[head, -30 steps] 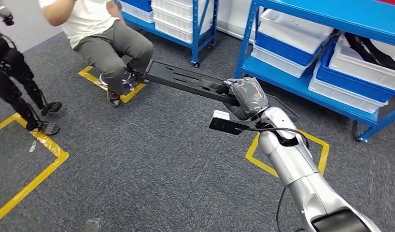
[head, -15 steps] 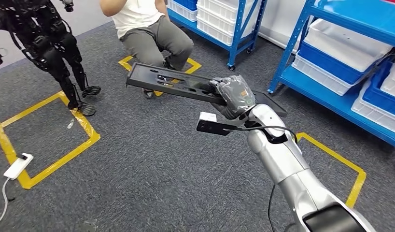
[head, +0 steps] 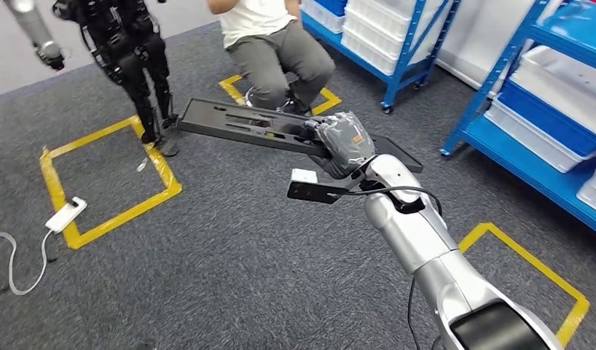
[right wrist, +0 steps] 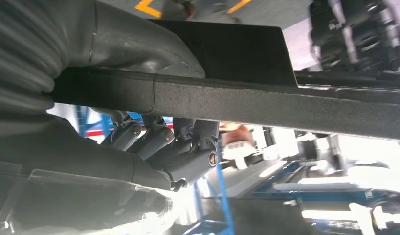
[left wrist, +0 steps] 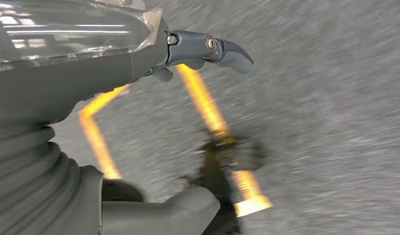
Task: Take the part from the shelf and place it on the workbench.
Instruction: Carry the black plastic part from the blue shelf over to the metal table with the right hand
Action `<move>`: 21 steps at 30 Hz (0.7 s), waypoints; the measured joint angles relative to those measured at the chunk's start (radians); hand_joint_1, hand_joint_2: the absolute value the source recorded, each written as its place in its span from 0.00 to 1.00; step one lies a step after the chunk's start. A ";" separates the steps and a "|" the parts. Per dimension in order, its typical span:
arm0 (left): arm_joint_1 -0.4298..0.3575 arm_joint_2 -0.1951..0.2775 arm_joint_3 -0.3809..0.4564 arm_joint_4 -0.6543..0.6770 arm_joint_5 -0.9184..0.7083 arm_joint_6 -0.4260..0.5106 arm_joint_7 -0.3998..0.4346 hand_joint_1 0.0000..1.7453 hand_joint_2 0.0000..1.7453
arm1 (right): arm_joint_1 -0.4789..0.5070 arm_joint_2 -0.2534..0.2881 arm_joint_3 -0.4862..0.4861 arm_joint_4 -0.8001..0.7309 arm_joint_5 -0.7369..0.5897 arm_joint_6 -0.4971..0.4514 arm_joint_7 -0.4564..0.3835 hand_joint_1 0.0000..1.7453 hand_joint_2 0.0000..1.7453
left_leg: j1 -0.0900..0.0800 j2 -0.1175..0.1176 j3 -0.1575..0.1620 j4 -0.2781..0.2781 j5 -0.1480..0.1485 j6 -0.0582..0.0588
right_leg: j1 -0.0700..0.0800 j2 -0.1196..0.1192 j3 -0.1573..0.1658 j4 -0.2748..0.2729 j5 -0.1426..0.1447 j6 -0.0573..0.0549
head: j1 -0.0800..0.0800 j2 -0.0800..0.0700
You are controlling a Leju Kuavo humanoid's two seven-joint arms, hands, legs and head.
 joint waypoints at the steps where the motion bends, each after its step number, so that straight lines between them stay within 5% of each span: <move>1: -0.001 0.000 -0.003 0.000 -0.009 -0.004 0.032 0.00 1.00 | 0.000 0.001 0.002 0.000 0.000 0.000 0.002 1.00 1.00 | -0.005 -0.015 -0.003 -0.002 0.000 0.010 | 0.003 -0.011 0.002 0.000 -0.002 0.008 | 0.002 0.000; 2: 0.000 -0.001 -0.006 0.001 -0.017 -0.006 0.054 0.00 1.00 | 0.001 0.003 0.003 -0.001 0.001 0.000 0.006 1.00 1.00 | -0.008 -0.027 -0.004 -0.005 0.002 0.020 | 0.003 -0.018 0.002 -0.001 -0.005 0.015 | 0.004 0.000; 4: 0.001 -0.002 -0.011 0.001 -0.031 -0.006 0.082 0.00 1.00 | 0.004 0.002 0.005 -0.003 0.003 0.000 0.013 1.00 1.00 | -0.011 -0.050 -0.004 -0.012 0.007 0.039 | -0.004 0.015 -0.012 0.030 -0.027 0.022 | 0.005 0.000; 6: -0.001 -0.002 -0.016 0.001 -0.040 -0.006 0.093 0.00 1.00 | 0.012 -0.005 0.006 -0.006 0.007 0.000 0.018 1.00 1.00 | -0.011 -0.073 -0.003 -0.015 0.010 0.052 | -0.011 0.074 -0.066 0.144 -0.078 0.016 | 0.008 0.000; 9: -0.002 -0.001 -0.026 0.001 -0.052 -0.007 0.095 0.00 1.00 | 0.037 -0.016 0.005 -0.012 0.018 0.000 0.028 1.00 1.00 | -0.015 -0.118 -0.004 -0.015 0.010 0.056 | -0.010 0.100 -0.157 0.299 -0.119 0.019 | 0.008 0.000; 10: -0.002 -0.001 -0.028 0.001 -0.055 -0.008 0.095 0.00 1.00 | 0.044 -0.018 0.005 -0.014 0.021 0.000 0.031 1.00 1.00 | -0.016 -0.133 -0.004 -0.014 0.010 0.056 | -0.010 0.103 -0.157 0.282 -0.102 0.025 | 0.008 0.000; 13: -0.001 -0.002 -0.033 0.001 -0.061 -0.009 0.096 0.00 1.00 | 0.050 -0.023 0.005 -0.026 0.024 0.000 0.033 1.00 1.00 | -0.019 -0.172 -0.004 -0.013 0.011 0.052 | -0.010 0.145 -0.080 0.085 -0.007 0.034 | 0.008 0.000; 15: -0.001 -0.003 -0.036 0.002 -0.063 -0.009 0.096 0.00 1.00 | 0.051 -0.022 0.005 -0.033 0.024 0.000 0.033 1.00 1.00 | -0.021 -0.189 -0.007 -0.013 0.014 0.045 | -0.006 0.163 -0.052 0.022 0.022 0.021 | 0.007 0.000; 17: 0.002 -0.003 -0.038 0.002 -0.064 -0.009 0.097 0.00 1.00 | 0.052 -0.020 0.006 -0.037 0.024 0.001 0.033 1.00 1.00 | -0.020 -0.202 -0.011 -0.016 0.018 0.034 | -0.004 0.146 -0.049 0.018 0.028 0.002 | 0.006 0.000; 19: 0.005 -0.002 -0.041 0.004 -0.064 -0.009 0.097 0.00 1.00 | 0.051 -0.017 0.006 -0.042 0.024 0.001 0.033 1.00 1.00 | -0.021 -0.169 -0.025 0.005 0.002 0.025 | -0.009 0.127 -0.044 0.010 0.035 -0.016 | 0.005 0.000; 21: 0.004 -0.002 -0.043 0.004 -0.064 -0.009 0.097 0.00 1.00 | 0.051 -0.015 0.005 -0.045 0.025 0.001 0.033 1.00 1.00 | -0.022 -0.110 -0.072 0.103 -0.055 0.018 | -0.009 0.107 -0.041 0.006 0.037 -0.031 | 0.003 0.000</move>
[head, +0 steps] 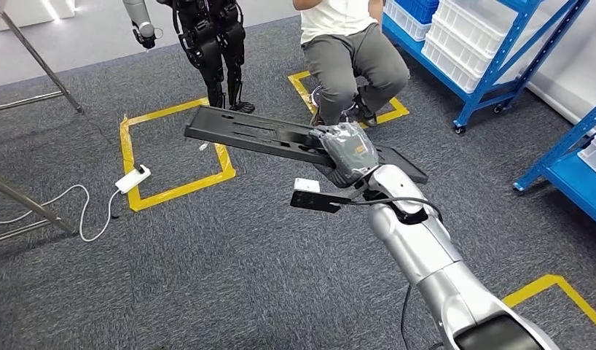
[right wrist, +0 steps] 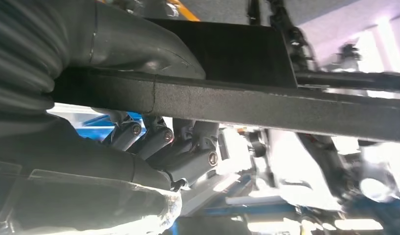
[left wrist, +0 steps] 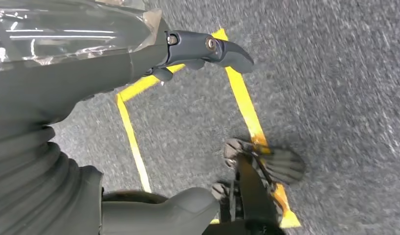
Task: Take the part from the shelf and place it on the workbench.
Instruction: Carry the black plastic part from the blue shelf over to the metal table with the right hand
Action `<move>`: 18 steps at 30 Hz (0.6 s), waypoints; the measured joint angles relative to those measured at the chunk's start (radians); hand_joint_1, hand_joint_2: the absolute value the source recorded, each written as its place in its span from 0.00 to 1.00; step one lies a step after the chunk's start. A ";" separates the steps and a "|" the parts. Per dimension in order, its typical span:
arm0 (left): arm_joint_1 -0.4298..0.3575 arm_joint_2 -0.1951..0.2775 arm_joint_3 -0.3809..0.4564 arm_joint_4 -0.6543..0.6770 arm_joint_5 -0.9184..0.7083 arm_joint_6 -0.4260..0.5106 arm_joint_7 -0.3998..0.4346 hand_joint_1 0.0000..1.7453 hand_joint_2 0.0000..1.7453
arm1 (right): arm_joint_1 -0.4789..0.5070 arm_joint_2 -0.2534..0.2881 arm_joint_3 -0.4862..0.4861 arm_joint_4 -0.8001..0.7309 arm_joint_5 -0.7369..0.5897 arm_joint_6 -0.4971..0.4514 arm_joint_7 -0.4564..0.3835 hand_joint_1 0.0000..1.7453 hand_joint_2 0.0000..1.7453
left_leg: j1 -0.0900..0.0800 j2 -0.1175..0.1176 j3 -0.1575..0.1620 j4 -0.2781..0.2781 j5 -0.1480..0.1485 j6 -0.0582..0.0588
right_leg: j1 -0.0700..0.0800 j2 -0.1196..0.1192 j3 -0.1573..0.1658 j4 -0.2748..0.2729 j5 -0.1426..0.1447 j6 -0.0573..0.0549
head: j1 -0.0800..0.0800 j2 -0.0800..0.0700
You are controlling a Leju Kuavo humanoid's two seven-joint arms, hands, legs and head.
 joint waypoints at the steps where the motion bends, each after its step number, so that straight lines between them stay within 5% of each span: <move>1: -0.002 0.000 -0.001 0.000 0.000 0.000 0.000 0.00 1.00 | 0.001 0.000 0.000 -0.001 0.001 0.000 0.000 1.00 1.00 | 0.002 0.016 -0.033 0.070 -0.033 -0.004 | 0.003 -0.011 0.000 0.000 -0.001 -0.005 | -0.001 0.000; 3: -0.003 -0.001 -0.004 0.000 -0.002 -0.001 0.000 0.00 1.00 | 0.004 0.000 0.000 -0.001 0.006 0.001 0.002 1.00 1.00 | 0.006 0.025 -0.080 0.165 -0.062 -0.010 | 0.007 -0.036 0.001 0.000 -0.004 -0.008 | -0.001 0.000; 4: -0.003 -0.001 -0.006 0.000 -0.004 -0.002 0.000 0.00 1.00 | 0.006 -0.001 0.000 -0.003 0.009 0.002 0.004 1.00 1.00 | 0.007 0.029 -0.076 0.159 -0.051 -0.012 | 0.007 -0.049 0.002 0.001 -0.005 -0.009 | -0.001 0.000; 7: -0.004 0.002 -0.010 0.000 -0.010 -0.005 0.000 0.00 1.00 | 0.010 -0.001 -0.002 -0.015 0.023 0.008 0.011 1.00 1.00 | 0.006 0.075 0.028 -0.023 0.028 -0.009 | 0.012 -0.080 0.006 0.003 -0.012 -0.004 | -0.001 0.000; 9: -0.007 0.003 -0.011 0.000 -0.013 -0.006 0.000 0.00 1.00 | 0.010 -0.002 -0.005 -0.024 0.030 0.016 0.014 1.00 1.00 | 0.000 0.100 0.071 -0.100 0.048 0.000 | 0.020 -0.097 0.008 0.004 -0.019 0.006 | 0.002 0.000; 12: -0.006 0.004 -0.011 0.000 -0.018 -0.006 0.000 0.00 1.00 | 0.011 -0.001 -0.008 -0.034 0.036 0.025 0.017 1.00 1.00 | -0.005 0.073 0.072 -0.113 0.051 0.017 | 0.024 -0.116 0.011 0.008 -0.029 0.021 | 0.005 0.000; 14: -0.007 0.005 -0.011 0.000 -0.022 -0.005 0.000 0.00 1.00 | 0.011 -0.001 -0.009 -0.043 0.041 0.031 0.018 1.00 1.00 | -0.003 0.052 0.076 -0.121 0.058 0.030 | 0.020 -0.078 -0.012 0.058 -0.058 0.024 | 0.006 0.000; 16: -0.011 0.005 -0.011 0.000 -0.024 -0.004 -0.001 0.00 1.00 | 0.016 -0.005 -0.009 -0.047 0.045 0.037 0.020 1.00 1.00 | -0.002 0.028 0.077 -0.124 0.061 0.038 | 0.013 -0.028 -0.072 0.185 -0.112 0.019 | 0.008 0.000; 18: -0.011 0.006 -0.011 0.000 -0.025 -0.005 -0.001 0.00 1.00 | 0.025 -0.008 -0.009 -0.049 0.050 0.040 0.022 1.00 1.00 | -0.002 -0.002 0.076 -0.124 0.061 0.040 | 0.008 -0.012 -0.128 0.293 -0.144 0.022 | 0.009 0.000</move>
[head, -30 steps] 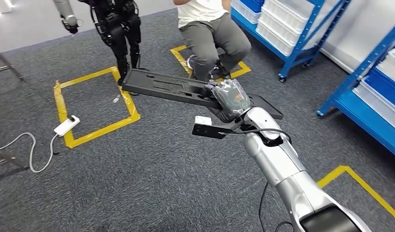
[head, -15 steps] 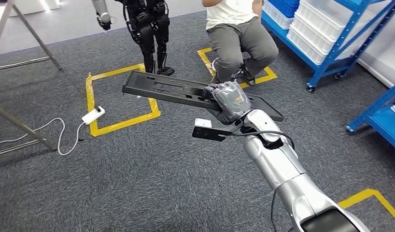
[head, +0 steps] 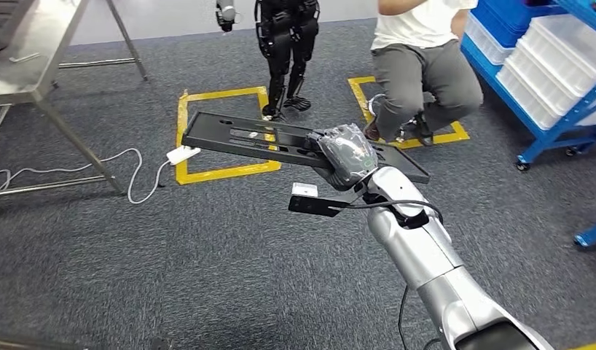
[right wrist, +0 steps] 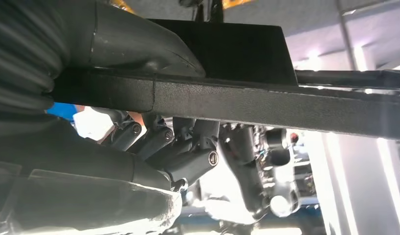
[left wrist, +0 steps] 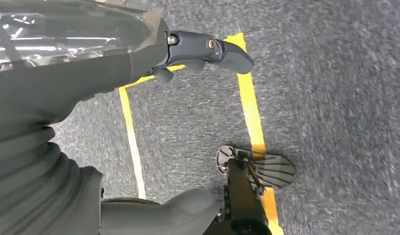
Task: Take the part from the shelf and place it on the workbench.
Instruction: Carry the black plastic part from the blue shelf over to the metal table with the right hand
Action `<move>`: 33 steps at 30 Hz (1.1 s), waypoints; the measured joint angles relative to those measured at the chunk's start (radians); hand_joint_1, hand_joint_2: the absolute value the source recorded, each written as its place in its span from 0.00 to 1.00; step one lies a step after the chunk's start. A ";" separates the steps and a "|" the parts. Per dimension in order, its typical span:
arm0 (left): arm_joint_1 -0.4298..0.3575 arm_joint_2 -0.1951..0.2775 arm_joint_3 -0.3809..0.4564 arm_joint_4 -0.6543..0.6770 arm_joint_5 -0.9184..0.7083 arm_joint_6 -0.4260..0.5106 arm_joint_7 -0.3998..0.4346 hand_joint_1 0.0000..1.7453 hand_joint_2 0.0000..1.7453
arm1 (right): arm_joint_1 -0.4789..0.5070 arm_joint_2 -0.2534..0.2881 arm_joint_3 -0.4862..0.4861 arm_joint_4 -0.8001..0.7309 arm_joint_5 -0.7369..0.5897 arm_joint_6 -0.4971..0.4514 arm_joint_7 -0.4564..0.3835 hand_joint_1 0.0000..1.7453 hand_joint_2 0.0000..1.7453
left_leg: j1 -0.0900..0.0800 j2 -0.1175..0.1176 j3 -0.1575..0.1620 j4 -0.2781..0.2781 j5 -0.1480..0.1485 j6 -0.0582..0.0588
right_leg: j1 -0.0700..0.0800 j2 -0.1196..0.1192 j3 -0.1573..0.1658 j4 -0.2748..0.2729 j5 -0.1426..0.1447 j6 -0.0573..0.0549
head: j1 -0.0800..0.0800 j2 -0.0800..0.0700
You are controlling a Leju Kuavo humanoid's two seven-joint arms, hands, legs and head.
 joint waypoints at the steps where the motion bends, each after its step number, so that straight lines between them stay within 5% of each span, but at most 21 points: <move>1: 0.001 0.000 0.000 0.000 -0.001 -0.001 0.000 0.00 1.00 | 0.004 -0.001 0.000 0.000 0.002 0.001 0.001 1.00 1.00 | 0.000 -0.015 0.000 0.001 0.000 0.000 | -0.002 0.003 -0.006 0.004 0.006 0.007 | 0.000 0.000; 4: 0.004 0.000 0.000 0.000 -0.002 -0.003 -0.001 0.00 1.00 | 0.004 -0.002 0.001 -0.006 0.007 0.004 0.001 1.00 1.00 | 0.001 -0.058 -0.001 0.006 0.000 -0.006 | -0.016 0.038 0.069 -0.169 0.088 0.036 | 0.000 0.000; 5: 0.004 0.001 0.000 0.000 -0.002 -0.003 -0.001 0.00 1.00 | 0.004 -0.001 0.001 -0.008 0.008 0.005 0.001 1.00 1.00 | 0.001 -0.069 -0.004 0.009 0.000 -0.011 | -0.020 0.054 0.094 -0.224 0.109 0.038 | 0.000 0.000; 7: 0.005 0.002 0.000 0.000 -0.002 -0.003 -0.001 0.00 1.00 | 0.004 0.005 0.003 -0.010 0.010 0.010 0.001 1.00 1.00 | 0.001 -0.086 -0.011 0.009 0.004 -0.025 | -0.018 0.068 0.114 -0.263 0.123 0.028 | -0.002 0.000; 9: 0.010 0.003 0.000 0.001 -0.001 -0.001 -0.001 0.00 1.00 | 0.001 0.017 0.006 -0.010 0.011 0.014 0.001 1.00 1.00 | 0.005 -0.091 -0.017 0.008 0.008 -0.036 | -0.014 0.048 0.115 -0.266 0.130 0.011 | -0.004 0.000; 11: 0.012 0.004 0.000 0.001 0.000 0.002 0.000 0.00 1.00 | -0.007 0.033 0.006 -0.010 0.010 0.018 0.001 1.00 1.00 | 0.004 -0.046 -0.036 0.044 -0.017 -0.044 | -0.014 0.030 0.116 -0.271 0.136 -0.007 | -0.008 0.000; 13: 0.008 0.004 0.000 0.001 0.000 0.004 0.000 0.00 1.00 | -0.015 0.045 0.006 -0.009 0.009 0.021 0.001 1.00 1.00 | 0.001 0.010 -0.087 0.154 -0.077 -0.047 | -0.009 0.008 0.116 -0.272 0.136 -0.021 | -0.012 0.000; 15: 0.006 0.003 0.000 0.001 -0.001 0.005 0.000 0.00 1.00 | -0.017 0.051 0.007 -0.008 0.009 0.024 0.002 1.00 1.00 | 0.002 0.026 -0.142 0.274 -0.124 -0.047 | 0.001 -0.020 0.116 -0.272 0.133 -0.028 | -0.013 0.000; 16: 0.006 0.002 0.000 0.001 -0.003 0.005 0.001 0.00 1.00 | -0.017 0.054 0.008 -0.007 0.009 0.025 0.003 1.00 1.00 | 0.002 0.028 -0.150 0.293 -0.126 -0.046 | 0.005 -0.034 0.116 -0.272 0.132 -0.030 | -0.013 0.000; 18: 0.007 0.003 0.000 0.001 -0.006 0.005 0.004 0.00 1.00 | -0.018 0.063 0.011 -0.007 0.011 0.028 0.005 1.00 1.00 | -0.002 0.040 -0.103 0.217 -0.083 -0.036 | 0.012 -0.058 0.117 -0.272 0.130 -0.032 | -0.013 0.000; 20: 0.005 0.005 0.000 0.001 -0.006 0.006 0.004 0.00 1.00 | -0.022 0.073 0.014 -0.007 0.012 0.030 0.007 1.00 1.00 | -0.013 0.083 -0.026 0.084 -0.040 -0.022 | 0.018 -0.079 0.119 -0.272 0.127 -0.033 | -0.012 0.000; 22: 0.003 0.006 0.000 0.001 -0.007 0.007 0.004 0.00 1.00 | -0.028 0.081 0.017 -0.007 0.014 0.035 0.011 1.00 1.00 | -0.025 0.105 0.006 0.023 -0.028 -0.011 | 0.024 -0.098 0.119 -0.272 0.124 -0.031 | -0.012 0.000; 24: 0.004 0.006 0.000 0.001 -0.009 0.008 0.005 0.00 1.00 | -0.032 0.090 0.019 -0.007 0.015 0.041 0.015 1.00 1.00 | -0.025 0.083 0.006 0.015 -0.023 -0.005 | 0.028 -0.113 0.120 -0.272 0.120 -0.026 | -0.012 0.000; 26: 0.005 0.005 0.000 0.001 -0.009 0.009 0.007 0.00 1.00 | -0.035 0.097 0.021 -0.008 0.015 0.045 0.018 1.00 1.00 | -0.017 0.062 0.011 0.002 -0.013 0.004 | 0.025 -0.077 0.107 -0.243 0.102 -0.021 | -0.012 0.000; 28: 0.001 0.005 0.000 0.001 -0.010 0.011 0.008 0.00 1.00 | -0.037 0.096 0.025 -0.008 0.015 0.048 0.018 1.00 1.00 | -0.009 0.040 0.014 -0.006 -0.006 0.010 | 0.016 -0.018 0.060 -0.138 0.056 -0.021 | -0.009 0.000; 30: -0.001 0.004 0.000 0.001 -0.010 0.011 0.008 0.00 1.00 | -0.034 0.092 0.028 -0.007 0.015 0.050 0.018 1.00 1.00 | -0.006 0.012 0.013 -0.006 -0.004 0.011 | 0.008 0.002 -0.001 -0.012 0.012 -0.017 | -0.007 0.000; 31: 0.000 0.004 0.000 0.001 -0.010 0.011 0.008 0.00 1.00 | -0.032 0.091 0.030 -0.006 0.015 0.051 0.018 1.00 1.00 | -0.006 -0.003 0.013 -0.005 -0.004 0.010 | 0.004 0.003 -0.015 0.015 0.008 -0.011 | -0.008 0.000; 33: 0.002 0.002 0.000 0.001 -0.010 0.011 0.008 0.00 1.00 | -0.031 0.091 0.033 -0.006 0.015 0.051 0.019 1.00 1.00 | -0.001 -0.033 0.013 -0.002 -0.003 0.005 | -0.007 0.011 0.013 -0.052 0.048 0.012 | -0.008 0.000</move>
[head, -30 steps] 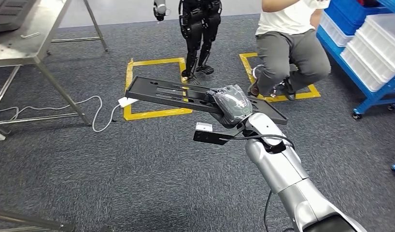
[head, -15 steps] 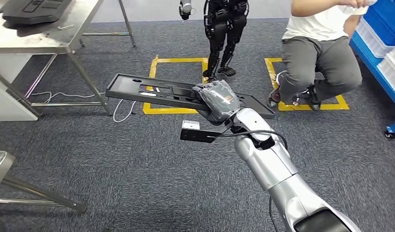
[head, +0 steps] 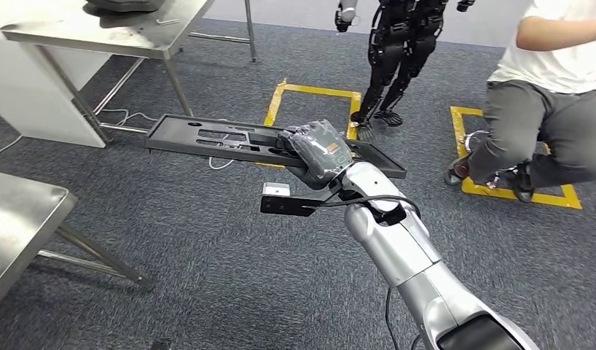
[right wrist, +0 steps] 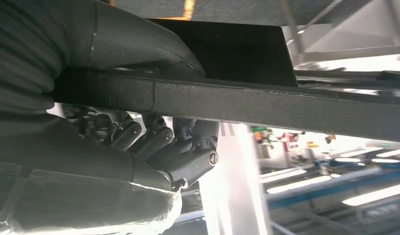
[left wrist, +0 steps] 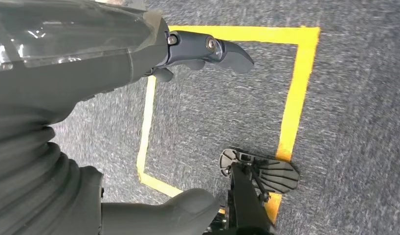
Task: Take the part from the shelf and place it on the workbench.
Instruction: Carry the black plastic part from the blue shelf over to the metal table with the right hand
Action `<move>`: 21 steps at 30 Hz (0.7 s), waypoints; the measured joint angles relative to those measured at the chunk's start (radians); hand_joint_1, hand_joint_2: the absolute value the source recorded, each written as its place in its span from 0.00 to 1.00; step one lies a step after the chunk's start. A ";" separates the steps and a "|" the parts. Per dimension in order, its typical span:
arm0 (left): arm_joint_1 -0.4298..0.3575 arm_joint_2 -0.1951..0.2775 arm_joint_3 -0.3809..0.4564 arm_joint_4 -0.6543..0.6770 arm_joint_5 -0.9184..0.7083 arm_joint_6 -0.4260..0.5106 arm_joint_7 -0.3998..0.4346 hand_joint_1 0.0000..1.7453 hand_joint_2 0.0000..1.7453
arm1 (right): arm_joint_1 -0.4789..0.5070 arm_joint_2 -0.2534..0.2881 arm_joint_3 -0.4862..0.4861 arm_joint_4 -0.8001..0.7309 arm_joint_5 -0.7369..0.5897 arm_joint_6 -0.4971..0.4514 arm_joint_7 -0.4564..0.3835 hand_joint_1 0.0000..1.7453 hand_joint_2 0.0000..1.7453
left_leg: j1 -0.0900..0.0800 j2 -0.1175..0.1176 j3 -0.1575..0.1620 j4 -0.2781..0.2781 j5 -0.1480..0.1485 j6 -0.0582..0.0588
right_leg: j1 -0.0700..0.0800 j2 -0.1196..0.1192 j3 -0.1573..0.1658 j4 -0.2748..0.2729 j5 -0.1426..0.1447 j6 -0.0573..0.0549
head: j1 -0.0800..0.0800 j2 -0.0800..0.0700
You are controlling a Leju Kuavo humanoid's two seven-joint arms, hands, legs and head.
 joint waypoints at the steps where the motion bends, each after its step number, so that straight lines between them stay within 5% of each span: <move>1: 0.000 0.000 0.000 0.000 0.000 0.000 0.000 0.00 1.00 | 0.000 0.000 0.001 0.000 0.000 0.000 0.000 1.00 1.00 | 0.003 -0.015 -0.001 0.003 -0.001 -0.005 | -0.008 0.018 0.034 -0.075 0.031 0.013 | 0.000 0.000; 4: 0.001 0.001 0.000 0.000 0.000 0.000 0.000 0.00 1.00 | -0.001 0.001 0.004 0.000 0.000 0.000 0.000 1.00 1.00 | 0.007 -0.049 -0.013 0.012 -0.002 -0.029 | -0.017 0.066 0.095 -0.207 0.079 0.018 | 0.000 0.000; 6: 0.006 0.001 0.000 0.000 0.000 0.000 -0.001 0.00 1.00 | -0.002 0.006 0.007 0.000 0.000 0.001 0.000 1.00 1.00 | 0.011 -0.064 -0.020 0.008 0.004 -0.043 | -0.013 0.049 0.096 -0.210 0.084 0.002 | -0.001 0.000; 9: 0.010 0.000 0.000 0.000 0.000 0.000 -0.004 0.00 1.00 | -0.004 0.017 0.010 0.000 0.000 0.005 0.000 1.00 1.00 | 0.011 -0.005 -0.049 0.060 -0.028 -0.055 | -0.014 0.019 0.098 -0.217 0.091 -0.022 | -0.007 0.000; 11: 0.006 0.000 0.000 0.000 -0.002 0.000 -0.007 0.00 1.00 | -0.005 0.021 0.013 0.000 0.000 0.011 0.000 1.00 1.00 | 0.010 0.049 -0.109 0.186 -0.091 -0.058 | -0.006 -0.005 0.099 -0.217 0.089 -0.033 | -0.014 0.000; 13: 0.004 0.000 0.000 0.000 -0.005 0.000 -0.008 0.00 1.00 | -0.005 0.023 0.017 0.001 0.000 0.016 0.000 1.00 1.00 | 0.010 0.061 -0.160 0.289 -0.127 -0.058 | 0.004 -0.033 0.099 -0.217 0.086 -0.038 | -0.014 0.000; 14: 0.005 0.000 0.000 0.000 -0.006 0.000 -0.008 0.00 1.00 | -0.005 0.024 0.019 0.002 0.000 0.018 0.000 1.00 1.00 | 0.010 0.063 -0.160 0.292 -0.119 -0.056 | 0.007 -0.046 0.099 -0.217 0.085 -0.040 | -0.014 0.000; 18: 0.002 0.003 0.000 0.000 -0.013 -0.005 -0.008 0.00 1.00 | -0.011 0.032 0.027 0.004 0.001 0.021 0.001 1.00 1.00 | -0.008 0.122 -0.032 0.065 -0.023 -0.029 | 0.021 -0.089 0.106 -0.217 0.076 -0.044 | -0.013 0.000; 19: 0.001 0.004 0.000 0.000 -0.016 -0.007 -0.008 0.00 1.00 | -0.014 0.033 0.028 0.004 0.002 0.021 0.003 1.00 1.00 | -0.015 0.136 -0.016 0.033 -0.017 -0.023 | 0.024 -0.099 0.107 -0.217 0.074 -0.042 | -0.014 0.000; 21: 0.001 0.005 -0.001 0.000 -0.022 -0.011 -0.008 0.00 1.00 | -0.016 0.033 0.030 0.004 0.004 0.022 0.007 1.00 1.00 | -0.020 0.123 -0.014 0.022 -0.017 -0.016 | 0.027 -0.119 0.110 -0.220 0.071 -0.035 | -0.014 0.000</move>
